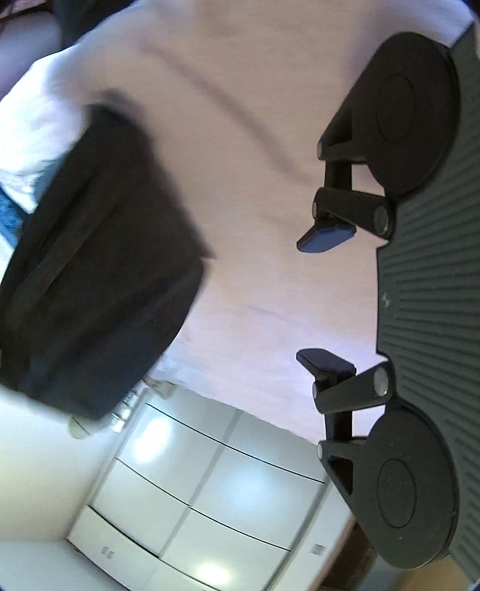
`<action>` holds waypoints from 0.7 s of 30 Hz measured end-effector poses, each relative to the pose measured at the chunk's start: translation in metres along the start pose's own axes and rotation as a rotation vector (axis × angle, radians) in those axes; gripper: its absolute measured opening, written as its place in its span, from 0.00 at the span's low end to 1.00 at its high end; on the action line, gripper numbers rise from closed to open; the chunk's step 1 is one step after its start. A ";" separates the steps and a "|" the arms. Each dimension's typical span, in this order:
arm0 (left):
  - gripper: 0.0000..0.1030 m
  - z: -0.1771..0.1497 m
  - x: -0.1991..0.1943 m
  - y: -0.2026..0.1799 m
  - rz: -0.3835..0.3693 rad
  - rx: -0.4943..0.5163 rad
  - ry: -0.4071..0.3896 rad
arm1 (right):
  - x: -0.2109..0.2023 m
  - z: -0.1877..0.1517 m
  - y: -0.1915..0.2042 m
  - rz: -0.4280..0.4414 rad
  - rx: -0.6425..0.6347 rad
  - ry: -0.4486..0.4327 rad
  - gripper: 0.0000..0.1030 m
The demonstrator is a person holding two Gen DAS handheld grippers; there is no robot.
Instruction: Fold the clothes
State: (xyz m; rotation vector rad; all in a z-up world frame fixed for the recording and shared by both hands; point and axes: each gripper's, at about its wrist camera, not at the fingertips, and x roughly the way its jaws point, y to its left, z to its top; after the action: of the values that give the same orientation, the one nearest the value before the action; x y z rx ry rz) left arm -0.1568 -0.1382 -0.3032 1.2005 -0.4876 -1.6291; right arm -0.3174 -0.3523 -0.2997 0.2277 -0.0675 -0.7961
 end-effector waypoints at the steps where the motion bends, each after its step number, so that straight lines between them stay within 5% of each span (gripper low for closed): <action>1: 0.61 0.015 0.007 -0.001 -0.011 -0.004 -0.022 | -0.009 -0.006 -0.043 -0.044 0.095 0.011 0.14; 4: 0.62 0.059 0.040 -0.006 -0.077 -0.035 -0.068 | -0.047 -0.040 -0.164 -0.179 0.372 0.089 0.14; 8: 0.62 0.106 0.087 -0.014 -0.181 -0.079 -0.100 | -0.083 -0.110 -0.260 -0.233 0.717 0.232 0.21; 16: 0.62 0.138 0.160 -0.025 -0.287 -0.114 -0.072 | -0.114 -0.101 -0.274 -0.170 0.820 0.139 0.37; 18: 0.62 0.143 0.170 -0.027 -0.298 -0.114 -0.068 | -0.101 -0.088 -0.270 -0.209 0.760 0.188 0.35; 19: 0.62 0.145 0.174 -0.027 -0.296 -0.112 -0.068 | -0.093 -0.087 -0.266 -0.219 0.735 0.198 0.17; 21: 0.62 0.150 0.180 -0.025 -0.293 -0.114 -0.068 | -0.088 -0.078 -0.277 -0.181 0.708 0.202 0.16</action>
State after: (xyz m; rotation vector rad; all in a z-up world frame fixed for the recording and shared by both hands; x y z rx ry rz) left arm -0.2994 -0.3223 -0.3431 1.1751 -0.2649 -1.9247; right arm -0.5617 -0.4631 -0.4362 0.9935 -0.1387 -0.9028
